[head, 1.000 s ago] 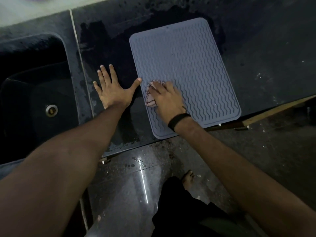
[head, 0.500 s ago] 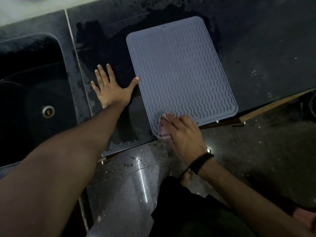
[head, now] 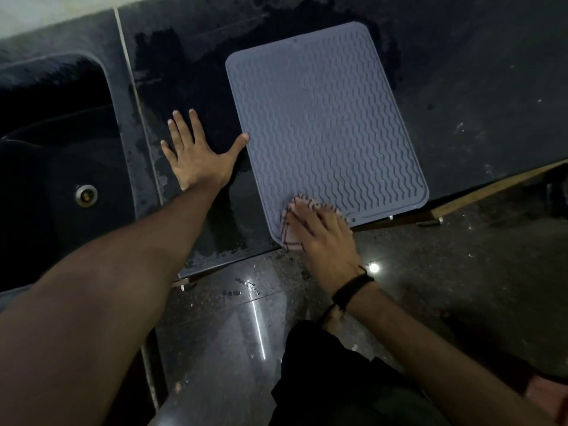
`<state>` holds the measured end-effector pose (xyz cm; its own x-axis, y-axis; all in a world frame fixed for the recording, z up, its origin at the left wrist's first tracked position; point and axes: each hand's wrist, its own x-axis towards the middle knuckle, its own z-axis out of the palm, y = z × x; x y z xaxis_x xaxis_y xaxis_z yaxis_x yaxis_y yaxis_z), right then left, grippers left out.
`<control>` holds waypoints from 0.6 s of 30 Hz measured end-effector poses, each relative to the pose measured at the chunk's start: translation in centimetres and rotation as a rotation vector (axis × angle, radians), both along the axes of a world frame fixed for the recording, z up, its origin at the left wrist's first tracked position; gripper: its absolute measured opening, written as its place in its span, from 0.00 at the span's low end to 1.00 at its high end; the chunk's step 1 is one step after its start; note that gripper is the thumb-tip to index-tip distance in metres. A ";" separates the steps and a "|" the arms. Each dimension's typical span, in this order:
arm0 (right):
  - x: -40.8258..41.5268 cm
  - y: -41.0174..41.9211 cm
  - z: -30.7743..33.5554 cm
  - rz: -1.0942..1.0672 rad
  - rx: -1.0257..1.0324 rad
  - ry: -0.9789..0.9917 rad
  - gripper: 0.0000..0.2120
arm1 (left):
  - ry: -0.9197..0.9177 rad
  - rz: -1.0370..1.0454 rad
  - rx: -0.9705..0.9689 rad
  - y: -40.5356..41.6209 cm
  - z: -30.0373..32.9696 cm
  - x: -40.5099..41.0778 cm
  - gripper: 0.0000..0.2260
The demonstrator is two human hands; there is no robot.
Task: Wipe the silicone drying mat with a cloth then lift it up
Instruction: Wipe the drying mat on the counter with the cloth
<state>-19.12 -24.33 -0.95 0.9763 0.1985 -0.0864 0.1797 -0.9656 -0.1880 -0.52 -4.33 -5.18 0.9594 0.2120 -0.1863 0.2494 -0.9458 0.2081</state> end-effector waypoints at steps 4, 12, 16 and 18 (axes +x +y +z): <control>-1.9 -1.1 1.2 0.044 0.021 0.039 0.32 | 0.000 0.001 0.003 0.0 0.0 0.0 0.56; 8.3 -0.1 3.0 -0.001 -0.001 -0.020 0.30 | -0.021 0.007 0.007 0.1 -0.5 0.2 0.57; 9.6 1.2 0.9 0.069 -0.079 0.082 0.29 | -0.020 0.011 0.030 -0.1 -0.5 0.2 0.57; 7.8 0.7 0.1 0.076 -0.090 0.075 0.29 | -0.017 0.013 0.033 -0.1 -0.5 0.3 0.57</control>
